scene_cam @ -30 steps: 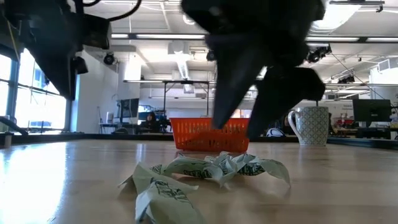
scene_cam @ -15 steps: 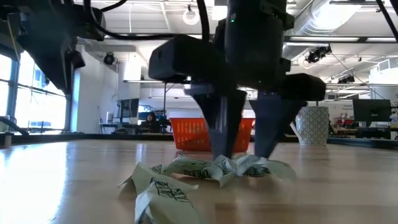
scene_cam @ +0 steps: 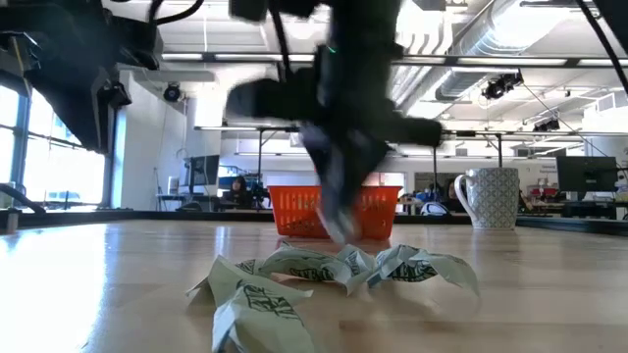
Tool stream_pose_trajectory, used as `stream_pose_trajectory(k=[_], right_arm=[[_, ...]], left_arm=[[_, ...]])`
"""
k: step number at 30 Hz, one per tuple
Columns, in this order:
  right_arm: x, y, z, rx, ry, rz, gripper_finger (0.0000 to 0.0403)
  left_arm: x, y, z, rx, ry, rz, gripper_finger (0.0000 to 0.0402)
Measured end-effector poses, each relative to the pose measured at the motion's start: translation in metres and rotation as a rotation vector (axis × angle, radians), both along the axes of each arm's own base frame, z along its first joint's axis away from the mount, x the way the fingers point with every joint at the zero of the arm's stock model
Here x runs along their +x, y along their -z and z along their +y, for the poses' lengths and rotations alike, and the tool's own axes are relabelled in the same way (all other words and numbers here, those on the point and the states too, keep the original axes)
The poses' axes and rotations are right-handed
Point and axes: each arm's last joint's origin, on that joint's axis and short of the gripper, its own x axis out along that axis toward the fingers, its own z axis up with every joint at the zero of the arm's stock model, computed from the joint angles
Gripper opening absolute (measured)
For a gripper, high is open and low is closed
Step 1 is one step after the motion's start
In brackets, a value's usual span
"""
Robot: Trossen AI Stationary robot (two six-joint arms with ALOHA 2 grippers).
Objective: Pick and place Stevia / Truvia into bins
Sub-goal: Put the stevia packet into the orange bin
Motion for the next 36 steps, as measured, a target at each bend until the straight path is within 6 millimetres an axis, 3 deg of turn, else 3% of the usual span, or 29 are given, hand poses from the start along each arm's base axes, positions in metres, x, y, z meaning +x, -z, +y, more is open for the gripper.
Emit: stream_pose_trajectory(k=[3, 6, 11, 15, 17, 20, 24, 29, 36], right_arm=[[-0.007, -0.053, -0.037, -0.112, 0.001, -0.080, 0.0007], [-0.019, -0.076, -0.076, -0.184, 0.006, -0.019, 0.0013], [-0.020, -0.083, -0.125, -0.078, -0.121, 0.029, 0.0003], [-0.013, -0.060, -0.127, -0.006, -0.197, 0.094, 0.0029], [-0.010, -0.051, -0.123, 0.002, -0.218, 0.115, 0.0060], [-0.011, -0.056, -0.114, -0.016, -0.253, 0.107, 0.0123], [-0.021, -0.063, -0.090, -0.170, -0.271, 0.168, 0.0219], [-0.044, -0.088, -0.035, -0.254, -0.325, 0.142, 0.0306], [-0.082, -0.085, 0.057, -0.226, -0.305, 0.107, 0.0324]], left_arm=[[0.000, 0.000, 0.000, 0.002, -0.025, 0.002, 0.0138], [0.001, 0.000, 0.000, -0.005, -0.046, -0.013, 0.0138], [0.006, -0.002, -0.001, -0.019, -0.054, -0.071, 0.0138], [0.012, -0.005, -0.003, -0.040, -0.056, -0.136, 0.0138], [0.014, -0.005, -0.004, -0.054, -0.066, -0.155, 0.0138], [0.016, -0.004, -0.005, -0.082, -0.075, -0.156, 0.0138], [0.024, 0.000, -0.010, -0.124, -0.028, -0.159, 0.0138], [0.048, 0.013, -0.028, -0.147, 0.192, -0.234, 0.0138], [0.088, 0.037, -0.060, -0.115, 0.519, -0.449, 0.0138]])
